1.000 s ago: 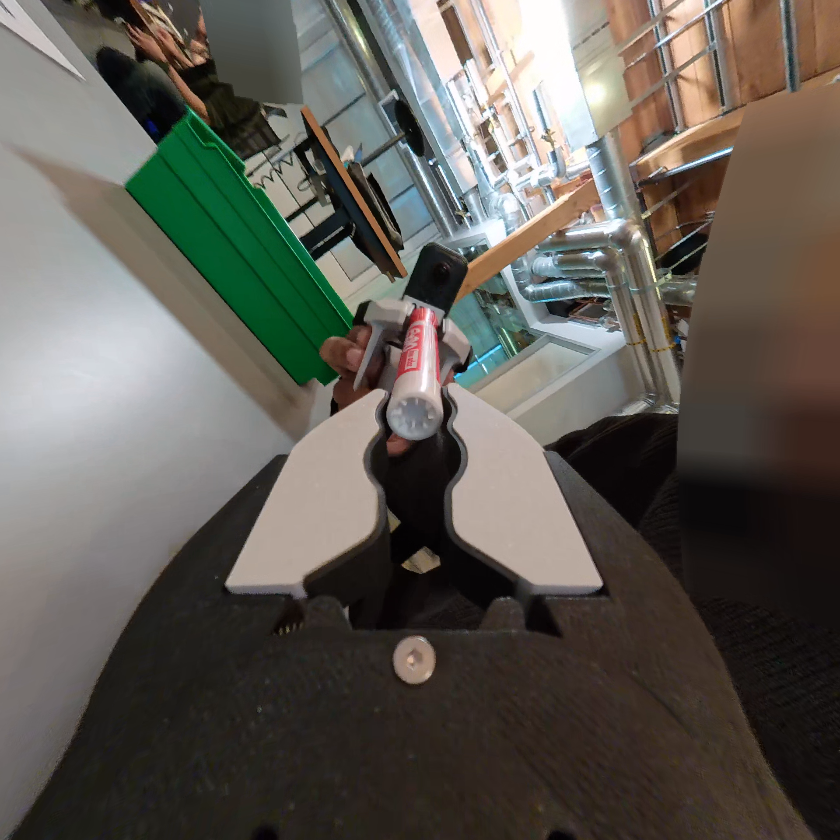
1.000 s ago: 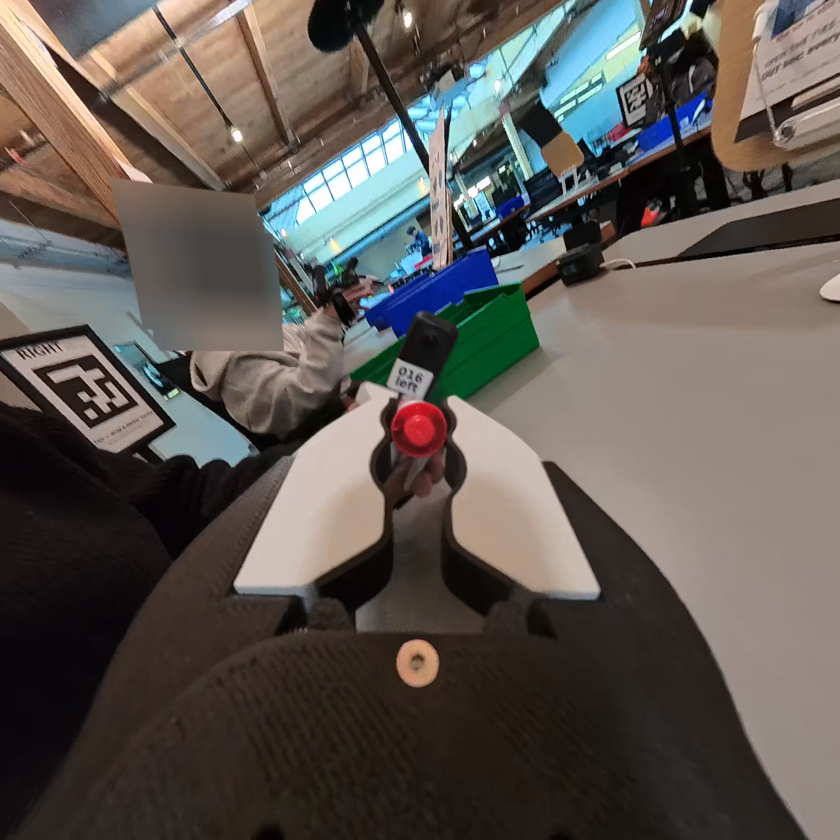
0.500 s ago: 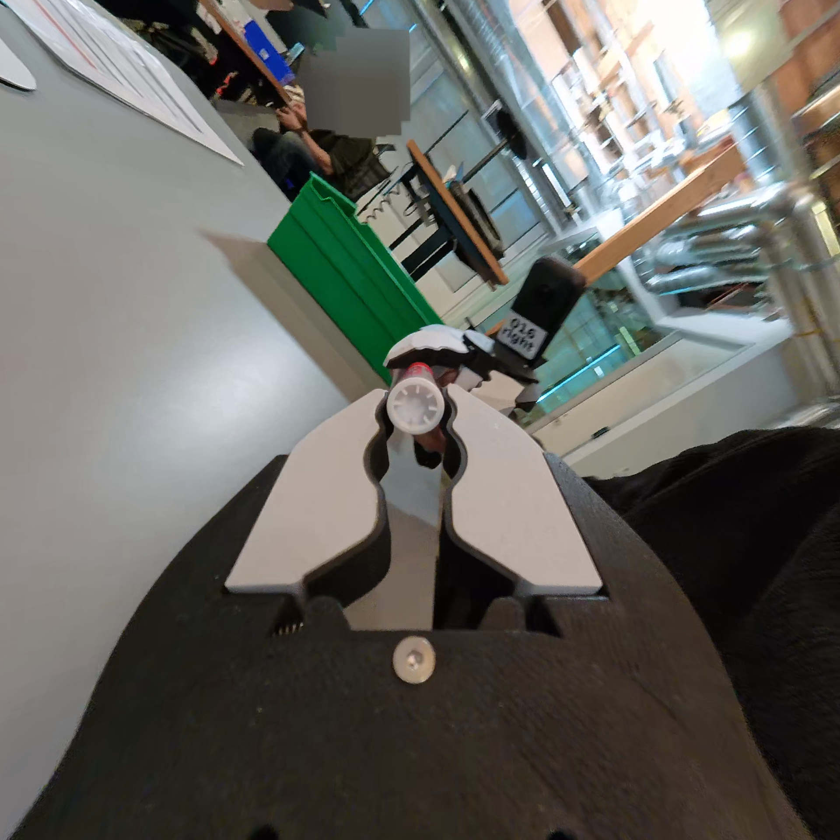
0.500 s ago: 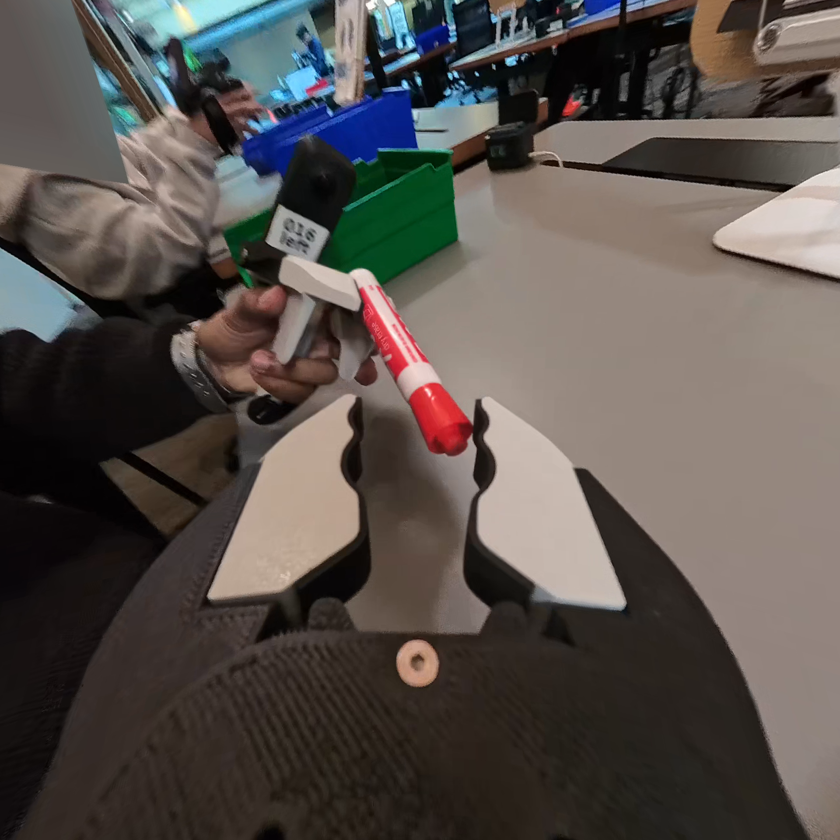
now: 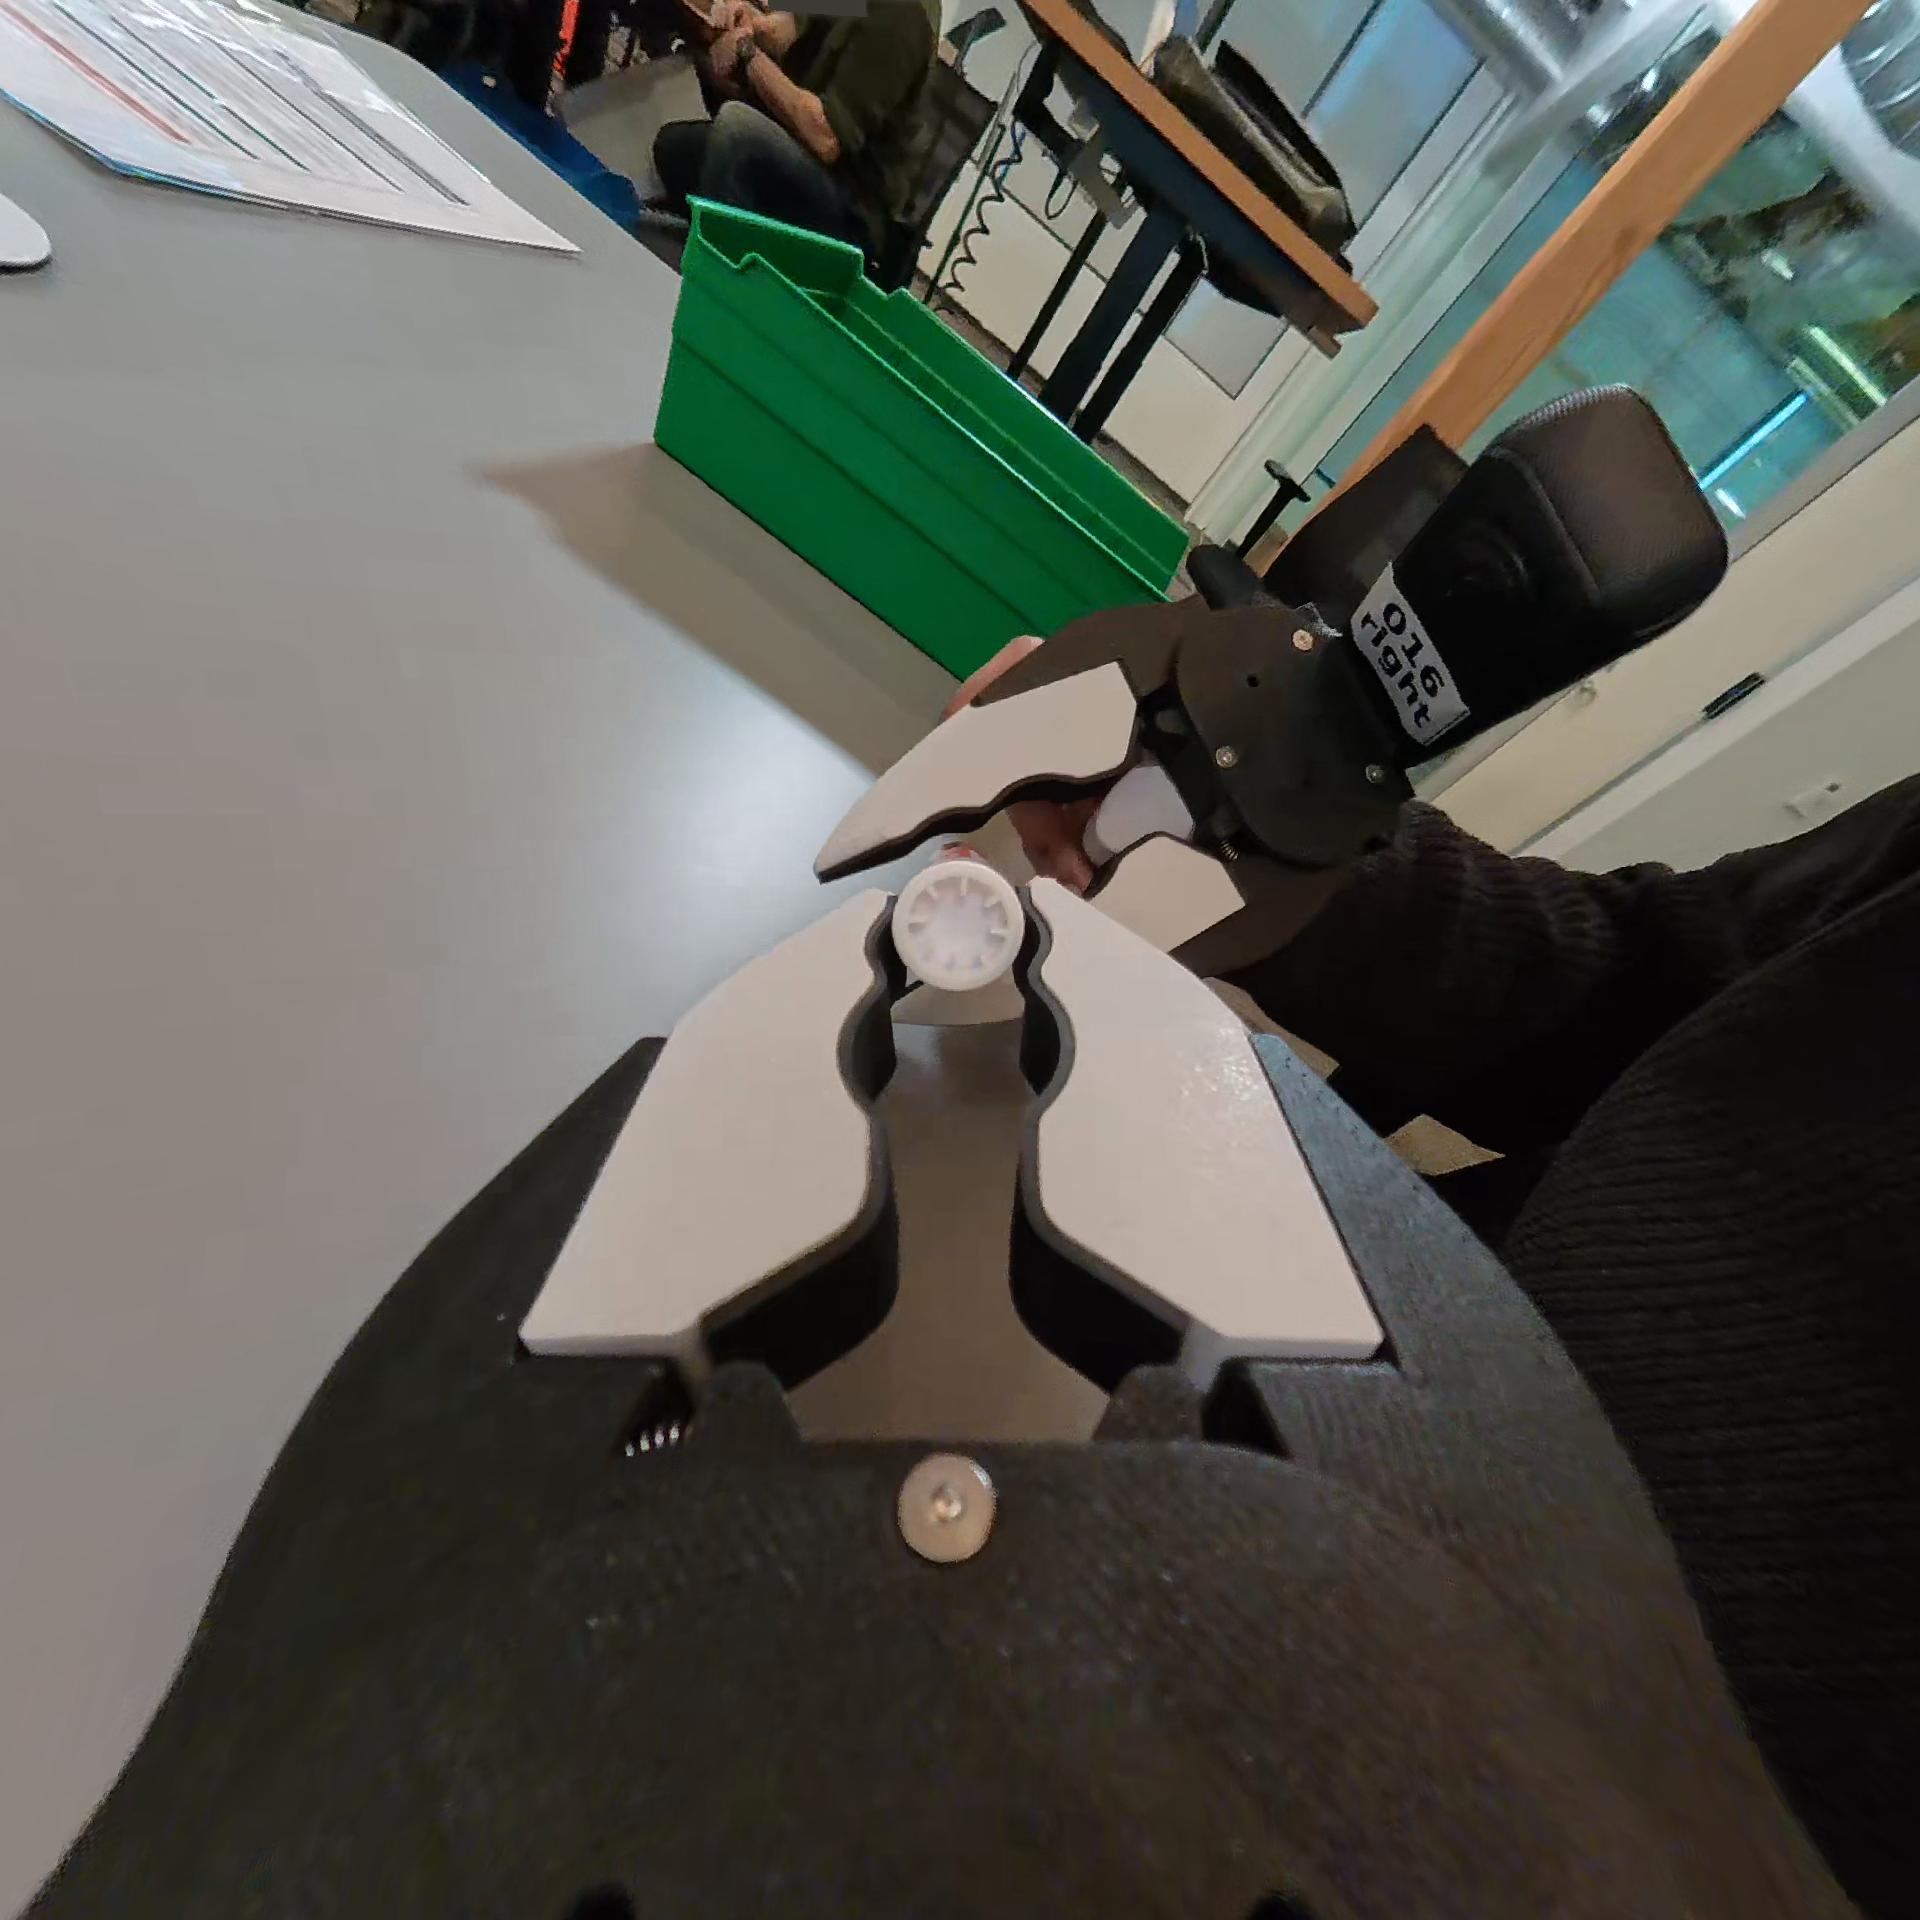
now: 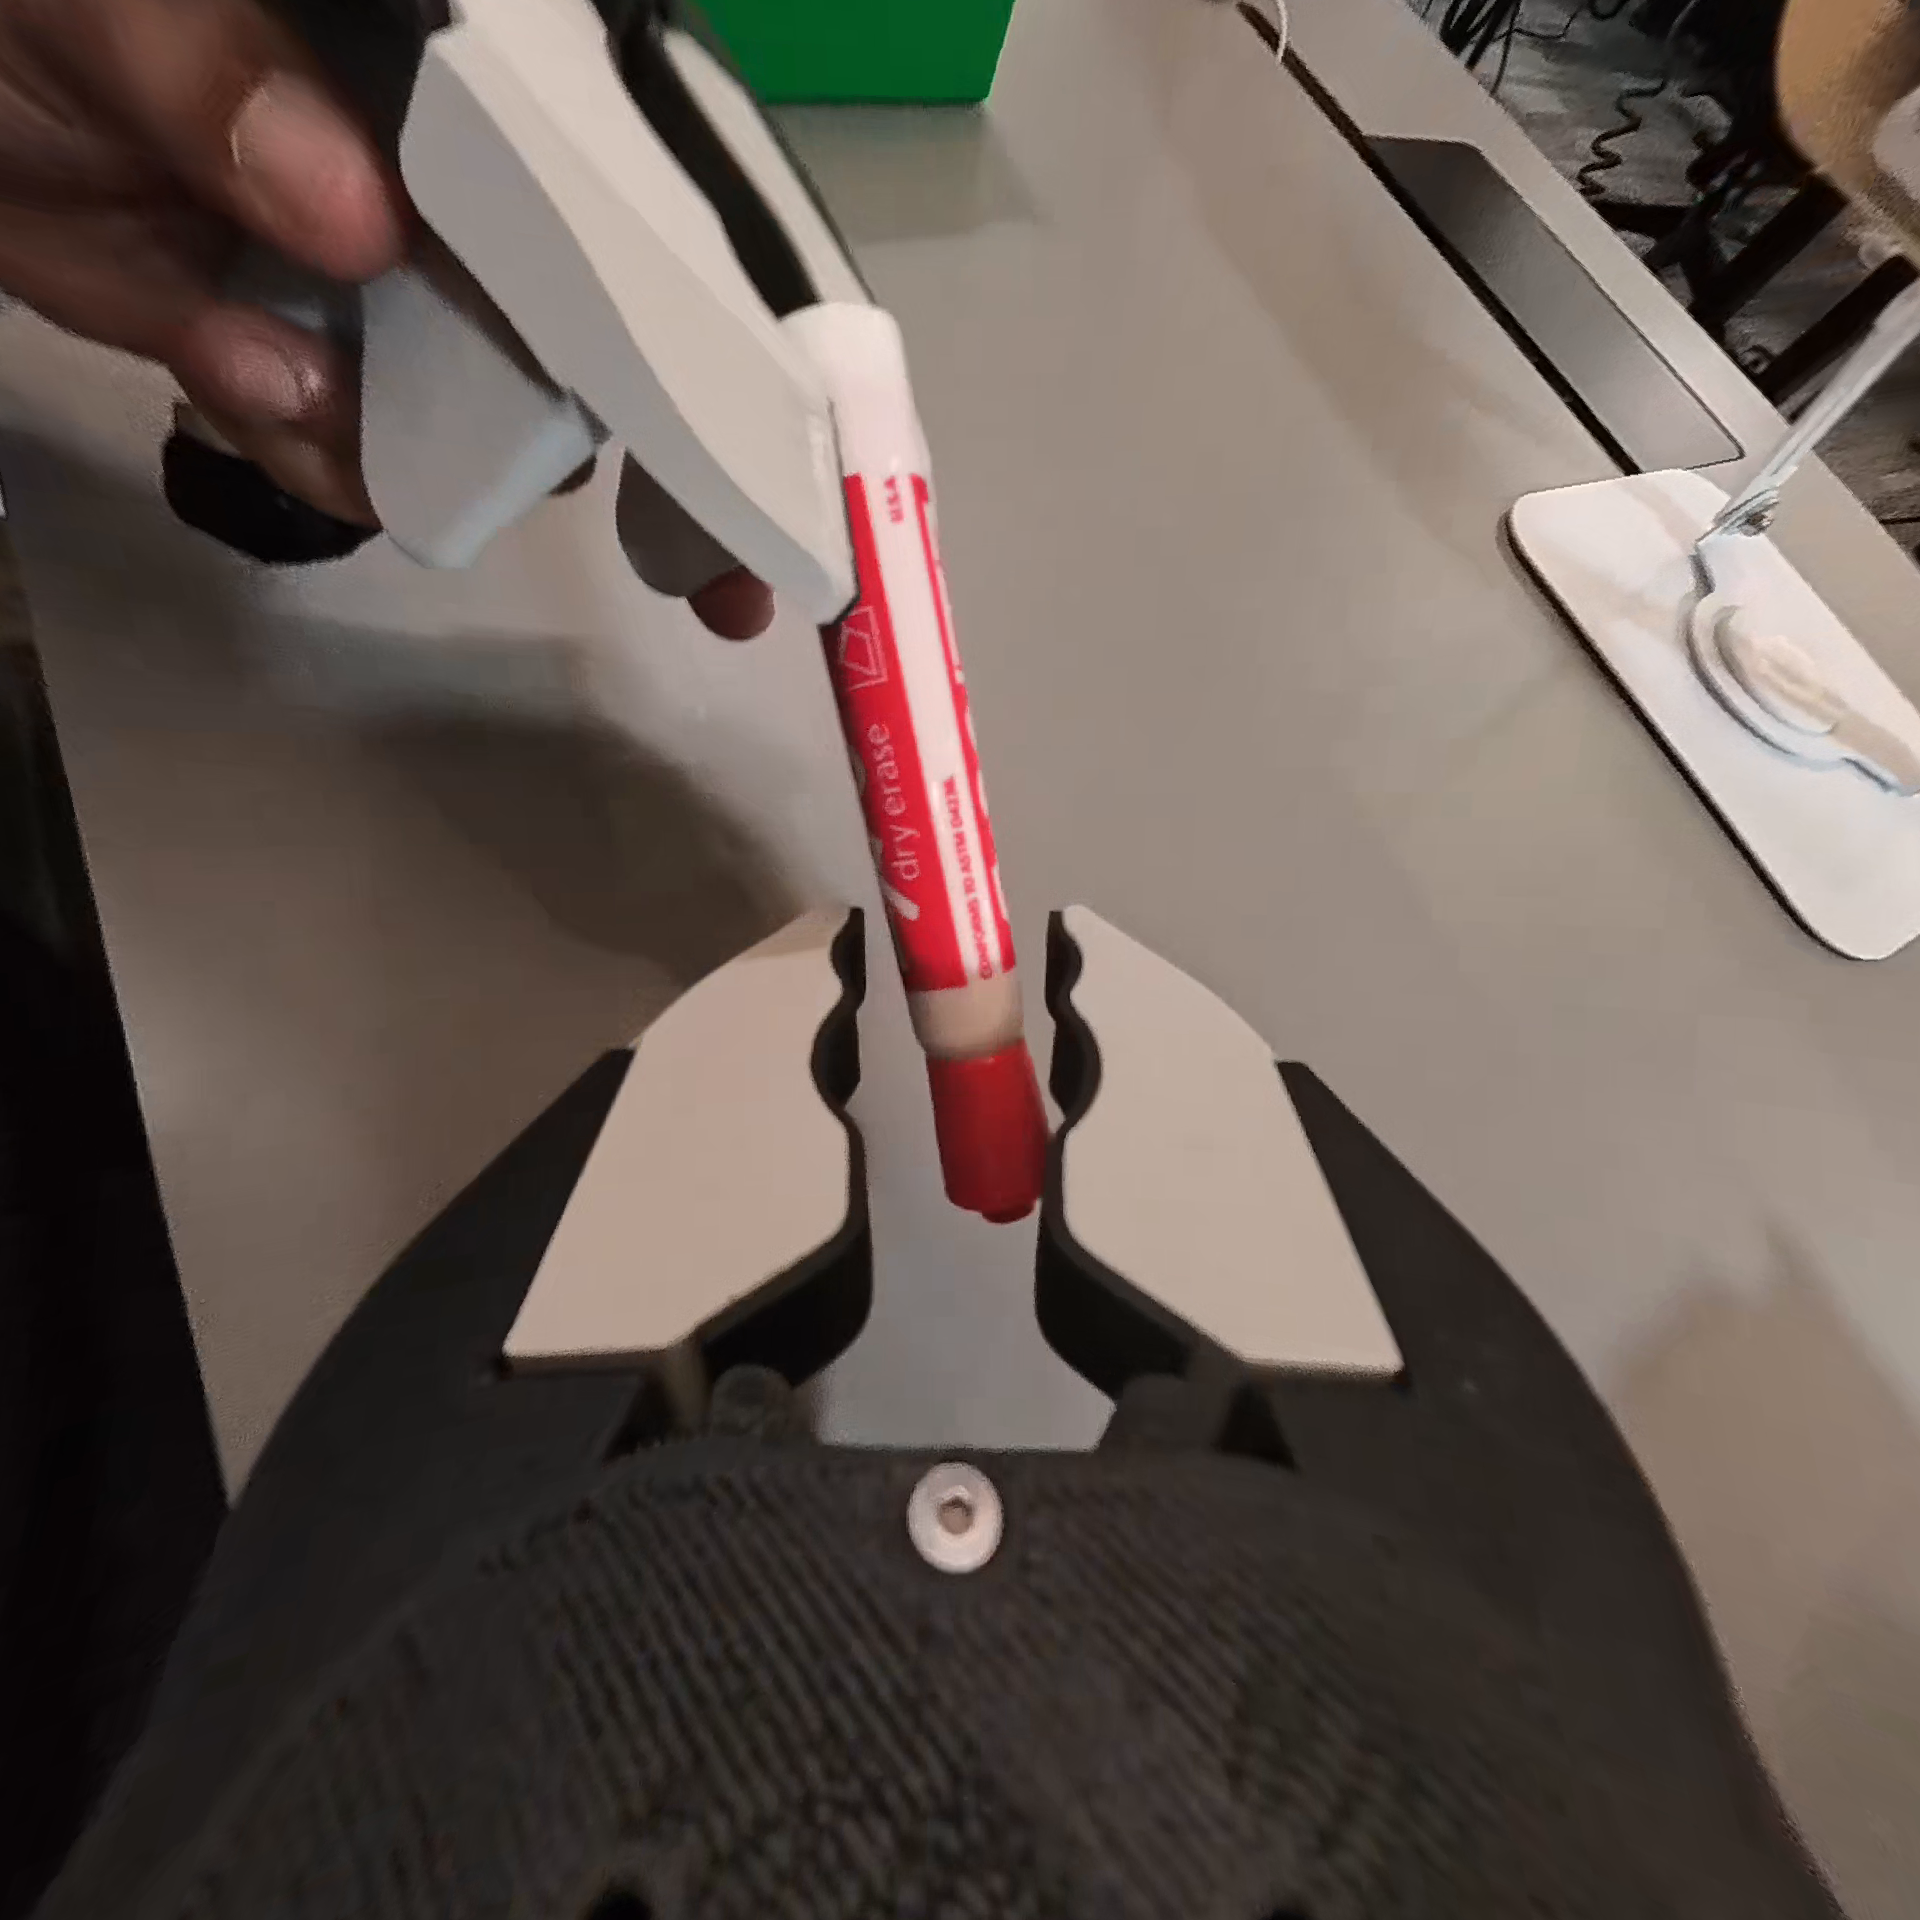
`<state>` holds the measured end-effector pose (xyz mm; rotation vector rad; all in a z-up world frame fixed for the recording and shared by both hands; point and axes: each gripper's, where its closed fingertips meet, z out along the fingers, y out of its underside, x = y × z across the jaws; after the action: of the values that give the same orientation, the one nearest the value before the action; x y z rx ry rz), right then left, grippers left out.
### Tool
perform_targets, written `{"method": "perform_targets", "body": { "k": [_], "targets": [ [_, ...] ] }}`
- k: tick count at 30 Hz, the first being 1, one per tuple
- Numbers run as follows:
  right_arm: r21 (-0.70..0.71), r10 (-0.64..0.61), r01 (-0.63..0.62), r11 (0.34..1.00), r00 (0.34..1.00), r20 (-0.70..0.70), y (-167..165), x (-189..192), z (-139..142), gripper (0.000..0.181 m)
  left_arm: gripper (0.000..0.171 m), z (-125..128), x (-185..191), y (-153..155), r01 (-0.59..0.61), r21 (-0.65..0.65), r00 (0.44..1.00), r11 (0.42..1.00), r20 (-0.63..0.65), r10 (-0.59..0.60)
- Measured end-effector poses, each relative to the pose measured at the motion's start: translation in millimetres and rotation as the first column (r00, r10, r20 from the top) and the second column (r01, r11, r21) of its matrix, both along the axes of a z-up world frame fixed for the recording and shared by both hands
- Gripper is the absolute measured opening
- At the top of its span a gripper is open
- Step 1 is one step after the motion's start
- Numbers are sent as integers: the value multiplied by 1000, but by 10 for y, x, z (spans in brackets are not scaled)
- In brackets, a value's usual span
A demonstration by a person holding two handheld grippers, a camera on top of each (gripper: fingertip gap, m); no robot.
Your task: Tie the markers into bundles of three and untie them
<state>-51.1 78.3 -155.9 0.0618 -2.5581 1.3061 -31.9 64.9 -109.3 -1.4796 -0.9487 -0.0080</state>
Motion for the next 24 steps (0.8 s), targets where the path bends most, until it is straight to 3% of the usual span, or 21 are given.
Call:
{"method": "perform_targets", "body": {
  "k": [6, 13, 24],
  "targets": [
    [51, 35, -32, 998, 998, -56, -5, 53, -68, 20, 22, -115, 18, 29, 13, -82, 1000, 997, -2, -13],
    [129, 59, -42, 991, 990, -130, -14, 64, -142, 19, 22, -135, 48, 46, 20, -139, 998, 990, -49, -27],
    [141, 45, -23, 990, 987, -156, -10, 36, -148, 14, 22, -84, 65, 68, 22, -118, 998, 993, -58, -29]
  ]
}}
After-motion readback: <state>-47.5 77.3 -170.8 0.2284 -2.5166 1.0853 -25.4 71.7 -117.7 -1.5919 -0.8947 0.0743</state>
